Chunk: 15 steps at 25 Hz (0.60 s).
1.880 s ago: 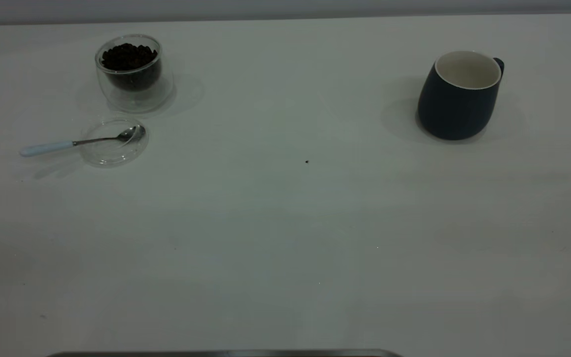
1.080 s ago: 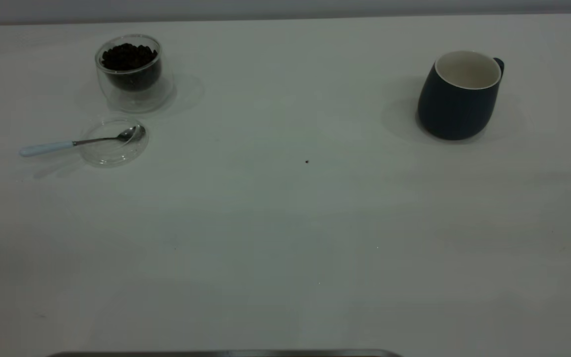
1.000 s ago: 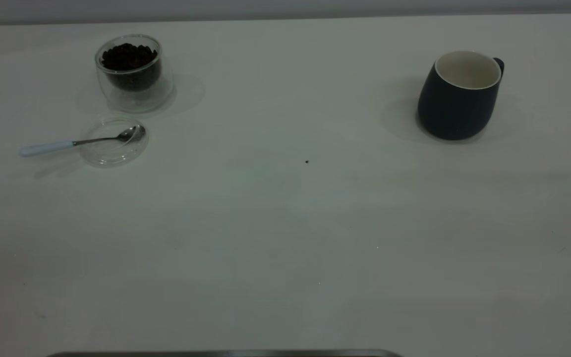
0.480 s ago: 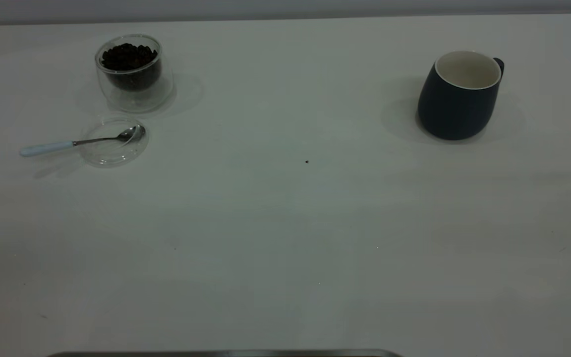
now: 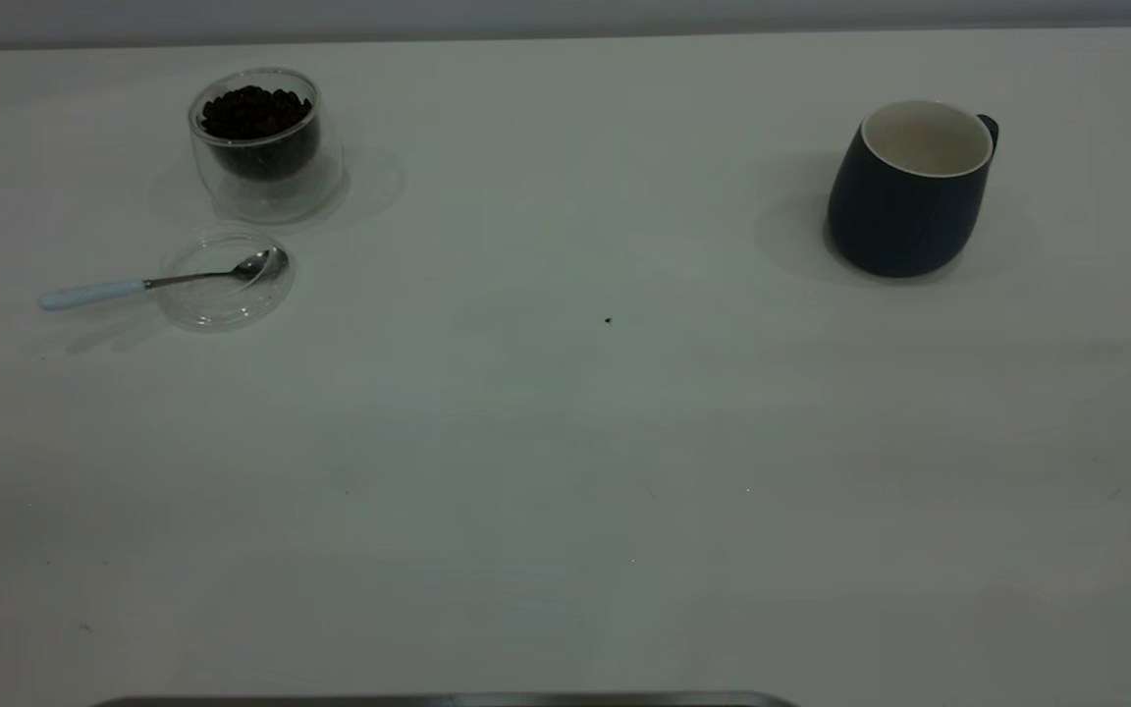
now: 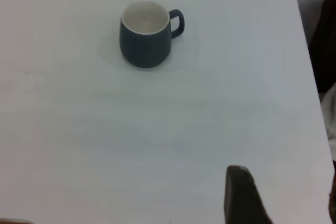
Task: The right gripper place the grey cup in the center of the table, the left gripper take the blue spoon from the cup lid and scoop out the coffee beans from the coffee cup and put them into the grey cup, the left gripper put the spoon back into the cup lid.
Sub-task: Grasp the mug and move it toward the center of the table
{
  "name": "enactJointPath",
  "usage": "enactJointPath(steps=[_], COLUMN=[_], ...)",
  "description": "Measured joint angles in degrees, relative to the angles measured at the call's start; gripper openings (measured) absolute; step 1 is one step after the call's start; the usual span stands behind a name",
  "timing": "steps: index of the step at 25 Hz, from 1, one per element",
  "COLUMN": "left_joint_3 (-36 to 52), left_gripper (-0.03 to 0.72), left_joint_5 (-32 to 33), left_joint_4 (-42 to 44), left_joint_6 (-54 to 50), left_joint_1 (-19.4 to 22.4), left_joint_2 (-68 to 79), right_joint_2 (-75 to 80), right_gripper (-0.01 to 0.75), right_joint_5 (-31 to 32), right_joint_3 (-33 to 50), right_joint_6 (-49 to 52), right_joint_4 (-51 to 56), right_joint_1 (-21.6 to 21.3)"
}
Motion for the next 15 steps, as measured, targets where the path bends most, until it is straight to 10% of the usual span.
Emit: enactJointPath(steps=[15], left_joint_3=[0.0], left_gripper=[0.592], left_joint_5=[0.0], left_joint_4=[0.0], left_joint_6=[0.0], left_joint_1=[0.0], left_joint_2=[0.0], right_joint_2=[45.4], right_gripper=[0.363], right_joint_5=[-15.1], right_joint_3=[-7.3], right_joint_6=[-14.5], right_joint_4=[-2.8], right_joint_1=[0.0])
